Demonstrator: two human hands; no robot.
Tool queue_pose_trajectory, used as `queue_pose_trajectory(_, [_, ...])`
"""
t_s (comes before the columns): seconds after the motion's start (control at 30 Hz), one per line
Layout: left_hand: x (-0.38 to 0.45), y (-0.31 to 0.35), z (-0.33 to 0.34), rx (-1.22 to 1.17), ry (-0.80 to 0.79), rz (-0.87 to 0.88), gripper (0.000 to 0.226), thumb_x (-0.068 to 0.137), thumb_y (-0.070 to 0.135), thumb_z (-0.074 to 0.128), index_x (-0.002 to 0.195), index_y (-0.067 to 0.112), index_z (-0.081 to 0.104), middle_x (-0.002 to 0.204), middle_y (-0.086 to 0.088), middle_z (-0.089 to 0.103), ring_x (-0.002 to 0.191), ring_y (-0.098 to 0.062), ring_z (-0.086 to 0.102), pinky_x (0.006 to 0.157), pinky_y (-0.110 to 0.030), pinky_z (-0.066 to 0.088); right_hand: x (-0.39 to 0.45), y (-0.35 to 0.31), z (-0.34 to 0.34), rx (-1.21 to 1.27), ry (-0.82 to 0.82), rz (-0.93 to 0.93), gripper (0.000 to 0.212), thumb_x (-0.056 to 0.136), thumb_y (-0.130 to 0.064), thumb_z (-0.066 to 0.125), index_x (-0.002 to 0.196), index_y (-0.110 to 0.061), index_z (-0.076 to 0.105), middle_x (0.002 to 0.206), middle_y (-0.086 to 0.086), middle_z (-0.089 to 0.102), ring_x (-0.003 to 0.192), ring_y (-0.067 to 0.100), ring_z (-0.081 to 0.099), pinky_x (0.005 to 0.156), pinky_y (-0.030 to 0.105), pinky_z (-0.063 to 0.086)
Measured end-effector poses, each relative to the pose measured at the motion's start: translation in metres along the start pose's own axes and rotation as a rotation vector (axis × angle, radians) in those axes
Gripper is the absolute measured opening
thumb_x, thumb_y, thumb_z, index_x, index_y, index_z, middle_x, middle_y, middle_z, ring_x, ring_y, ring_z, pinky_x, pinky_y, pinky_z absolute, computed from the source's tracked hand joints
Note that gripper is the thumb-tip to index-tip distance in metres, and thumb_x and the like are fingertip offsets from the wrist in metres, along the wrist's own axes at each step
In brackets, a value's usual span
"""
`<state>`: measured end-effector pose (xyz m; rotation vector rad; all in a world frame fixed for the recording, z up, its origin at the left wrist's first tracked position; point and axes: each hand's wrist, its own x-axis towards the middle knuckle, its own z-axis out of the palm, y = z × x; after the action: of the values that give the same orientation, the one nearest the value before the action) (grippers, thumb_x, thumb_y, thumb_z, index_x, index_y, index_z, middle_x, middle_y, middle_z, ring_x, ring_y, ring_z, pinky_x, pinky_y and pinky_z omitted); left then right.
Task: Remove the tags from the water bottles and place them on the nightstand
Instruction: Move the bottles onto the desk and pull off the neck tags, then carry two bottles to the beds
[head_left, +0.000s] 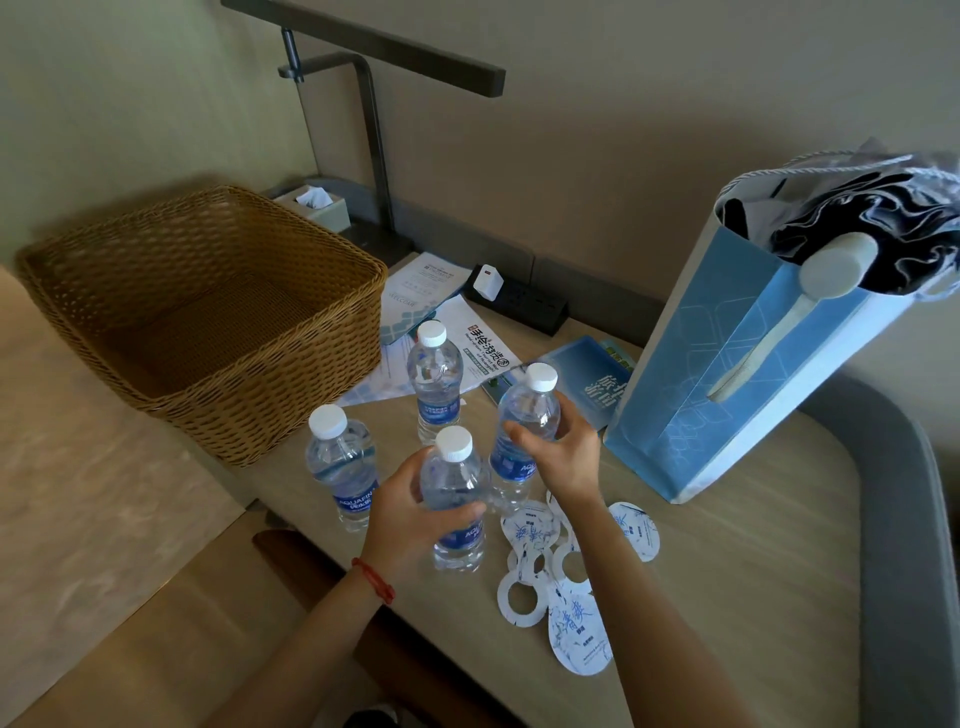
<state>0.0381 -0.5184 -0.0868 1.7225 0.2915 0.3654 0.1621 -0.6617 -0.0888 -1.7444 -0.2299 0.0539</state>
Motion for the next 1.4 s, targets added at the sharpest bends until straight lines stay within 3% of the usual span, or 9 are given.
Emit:
queue_pose_trajectory(0.1, [-0.003,0.014,-0.003,-0.030,0.000,0.019,0.047,0.051,0.037,0.078,0.094,0.028,0.062,0.089,0.018,0.071,0.084,0.000,0.065,0.068,-0.010,0.048,-0.006,-0.009,-0.010,0.044,-0.006,-0.019,0.040,0.068,-0.020,0.079,0.103,-0.022,0.061,0.096,-0.010,0.068,0.088,0.004,0.066,0.073,0.019,0.053])
queue_pose_trajectory(0.23, [-0.007,0.031,-0.007,-0.035,0.018,0.060,0.037,0.052,0.036,0.077,0.086,0.028,0.064,0.084,0.018,0.072,0.078,0.002,0.065,0.065,-0.008,0.047,-0.014,-0.026,-0.025,0.104,-0.037,-0.051,0.040,0.071,-0.015,0.077,0.108,-0.011,0.062,0.099,-0.001,0.070,0.087,0.005,0.067,0.067,0.012,0.052])
queue_pose_trajectory(0.4, [-0.017,0.041,-0.015,-0.044,0.030,0.075,0.035,0.064,-0.003,0.077,0.078,0.027,0.065,0.074,0.022,0.071,0.072,0.008,0.064,0.059,-0.004,0.045,-0.025,-0.049,-0.038,0.113,-0.075,-0.118,0.022,0.075,-0.011,0.073,0.091,-0.024,0.065,0.080,-0.013,0.072,0.077,0.001,0.067,0.063,0.011,0.050])
queue_pose_trajectory(0.53, [-0.028,0.051,-0.027,-0.149,0.073,0.069,0.028,0.061,0.008,0.081,0.077,0.026,0.068,0.074,0.015,0.073,0.073,0.001,0.067,0.061,-0.010,0.049,-0.038,-0.070,-0.036,0.125,-0.092,-0.147,0.017,0.077,-0.016,0.070,0.080,-0.032,0.065,0.081,-0.020,0.072,0.078,0.001,0.068,0.062,0.010,0.050])
queue_pose_trajectory(0.73, [-0.040,0.067,-0.054,-0.266,0.148,0.000,0.027,0.072,-0.007,0.066,0.078,0.019,0.068,0.070,0.011,0.073,0.068,-0.002,0.067,0.057,-0.013,0.051,-0.058,-0.099,-0.018,0.134,-0.149,-0.157,0.006,0.073,-0.028,0.069,0.076,-0.029,0.064,0.075,-0.022,0.071,0.071,-0.003,0.066,0.056,0.007,0.047])
queue_pose_trajectory(0.87, [-0.051,0.074,-0.086,-0.315,0.213,-0.028,0.018,0.066,0.013,0.070,0.081,0.022,0.069,0.074,0.009,0.074,0.071,-0.008,0.069,0.060,-0.018,0.054,-0.069,-0.117,0.004,0.137,-0.201,-0.147,0.013,0.068,-0.037,0.069,0.077,-0.028,0.066,0.077,-0.019,0.072,0.073,0.001,0.067,0.057,0.010,0.049])
queue_pose_trajectory(1.03, [-0.065,0.074,-0.133,-0.349,0.303,-0.030,0.014,0.078,0.006,0.061,0.086,0.015,0.067,0.070,0.009,0.074,0.065,-0.007,0.069,0.053,-0.015,0.051,-0.089,-0.137,0.049,0.186,-0.294,-0.166,0.008,0.073,-0.024,0.071,0.080,-0.023,0.069,0.076,-0.011,0.074,0.070,0.004,0.069,0.055,0.010,0.048])
queue_pose_trajectory(1.33, [-0.099,0.056,-0.243,-0.327,0.424,-0.058,0.002,0.074,0.019,0.065,0.075,0.019,0.067,0.065,0.008,0.072,0.060,-0.007,0.068,0.051,-0.015,0.052,-0.137,-0.162,0.153,0.196,-0.393,-0.158,0.007,0.069,-0.026,0.066,0.072,-0.027,0.072,0.073,-0.006,0.074,0.068,0.009,0.069,0.057,0.015,0.051])
queue_pose_trajectory(1.4, [-0.110,0.051,-0.269,-0.338,0.454,-0.049,0.012,0.066,0.027,0.066,0.075,0.018,0.068,0.065,0.007,0.073,0.059,-0.008,0.068,0.051,-0.015,0.051,-0.148,-0.166,0.180,0.185,-0.422,-0.150,0.006,0.071,-0.024,0.067,0.069,-0.028,0.071,0.070,-0.007,0.073,0.064,0.007,0.069,0.054,0.014,0.050])
